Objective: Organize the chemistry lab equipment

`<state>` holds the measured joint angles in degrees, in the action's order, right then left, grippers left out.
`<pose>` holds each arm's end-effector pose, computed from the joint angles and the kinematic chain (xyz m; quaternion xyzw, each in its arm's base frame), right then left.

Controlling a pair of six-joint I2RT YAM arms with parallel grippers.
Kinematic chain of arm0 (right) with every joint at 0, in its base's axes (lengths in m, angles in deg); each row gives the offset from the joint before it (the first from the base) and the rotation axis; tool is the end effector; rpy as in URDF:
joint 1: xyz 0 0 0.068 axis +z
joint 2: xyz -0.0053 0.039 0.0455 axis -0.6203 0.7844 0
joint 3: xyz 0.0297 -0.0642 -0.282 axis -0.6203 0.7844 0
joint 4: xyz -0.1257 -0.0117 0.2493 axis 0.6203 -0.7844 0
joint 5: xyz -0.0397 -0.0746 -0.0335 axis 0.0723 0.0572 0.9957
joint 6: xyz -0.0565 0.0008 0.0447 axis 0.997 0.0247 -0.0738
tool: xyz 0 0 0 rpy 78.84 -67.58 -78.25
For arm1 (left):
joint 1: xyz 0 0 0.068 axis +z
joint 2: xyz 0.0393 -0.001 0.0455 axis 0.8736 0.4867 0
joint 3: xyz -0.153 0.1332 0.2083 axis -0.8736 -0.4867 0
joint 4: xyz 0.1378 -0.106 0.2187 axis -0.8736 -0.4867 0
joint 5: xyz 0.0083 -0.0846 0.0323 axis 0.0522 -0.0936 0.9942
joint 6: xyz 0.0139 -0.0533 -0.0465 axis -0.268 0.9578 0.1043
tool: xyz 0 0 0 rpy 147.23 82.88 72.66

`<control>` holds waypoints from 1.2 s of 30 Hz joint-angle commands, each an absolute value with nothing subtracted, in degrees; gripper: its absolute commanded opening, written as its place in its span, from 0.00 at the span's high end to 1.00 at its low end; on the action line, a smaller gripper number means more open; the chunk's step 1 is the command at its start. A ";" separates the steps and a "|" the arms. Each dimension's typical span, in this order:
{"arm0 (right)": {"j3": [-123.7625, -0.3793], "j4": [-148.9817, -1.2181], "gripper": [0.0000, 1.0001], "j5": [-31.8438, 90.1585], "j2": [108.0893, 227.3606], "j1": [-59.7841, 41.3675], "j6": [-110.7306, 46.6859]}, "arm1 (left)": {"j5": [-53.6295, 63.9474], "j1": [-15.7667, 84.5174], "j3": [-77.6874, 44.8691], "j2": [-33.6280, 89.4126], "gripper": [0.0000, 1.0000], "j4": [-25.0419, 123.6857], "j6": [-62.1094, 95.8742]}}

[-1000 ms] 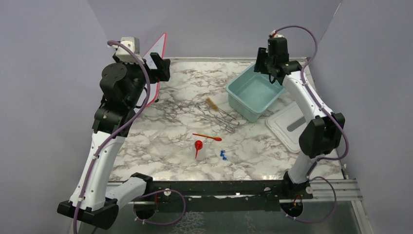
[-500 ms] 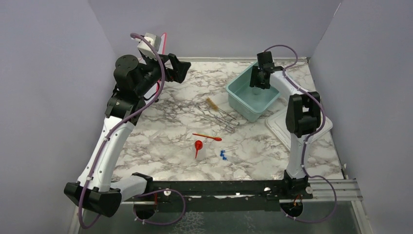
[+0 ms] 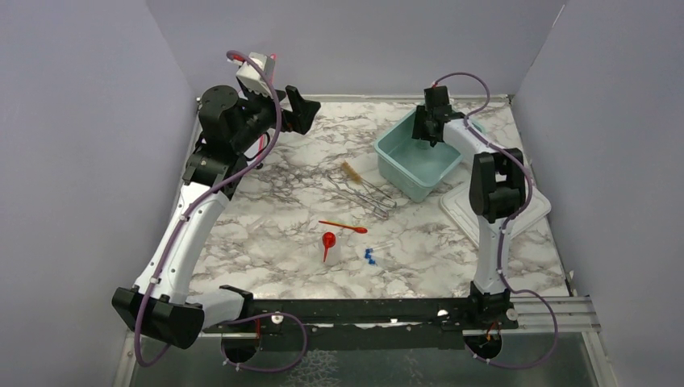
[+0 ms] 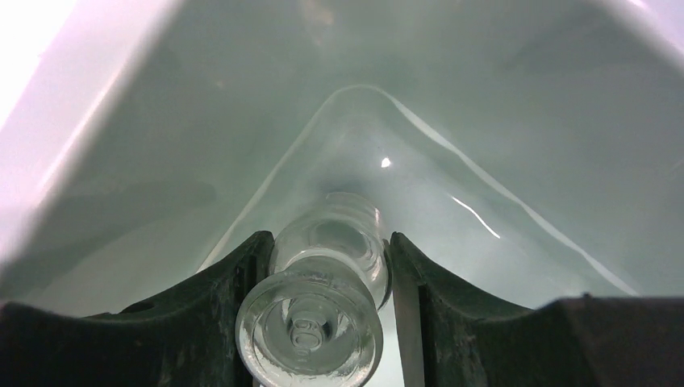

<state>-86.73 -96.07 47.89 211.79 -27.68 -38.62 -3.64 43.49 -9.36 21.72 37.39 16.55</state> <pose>0.5317 0.0883 0.1920 0.0580 0.9231 -0.0107 0.3801 0.2815 -0.1066 0.4828 0.1422 0.6917 -0.2746 0.6526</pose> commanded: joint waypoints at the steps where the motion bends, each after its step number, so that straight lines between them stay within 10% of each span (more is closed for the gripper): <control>1: -87.21 -91.72 0.48 50.35 213.61 -28.05 -37.63 | -2.55 43.16 -7.25 21.20 0.01 39.36 15.94; 10: -86.43 -93.08 0.19 49.00 208.78 -28.05 -38.30 | -1.55 43.21 -7.37 19.84 0.01 38.46 16.26; 25: -80.75 -106.30 0.19 38.82 185.25 -26.53 -39.61 | -0.18 43.16 -9.57 13.39 0.01 35.48 18.94; 36: -70.85 -116.40 0.15 45.67 169.60 4.96 -50.78 | 19.78 43.19 -10.66 8.12 0.01 29.35 22.75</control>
<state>-73.39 -109.22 42.03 171.88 -4.56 -43.56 6.83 43.38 -10.06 10.31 33.33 19.08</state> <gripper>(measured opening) 0.839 0.988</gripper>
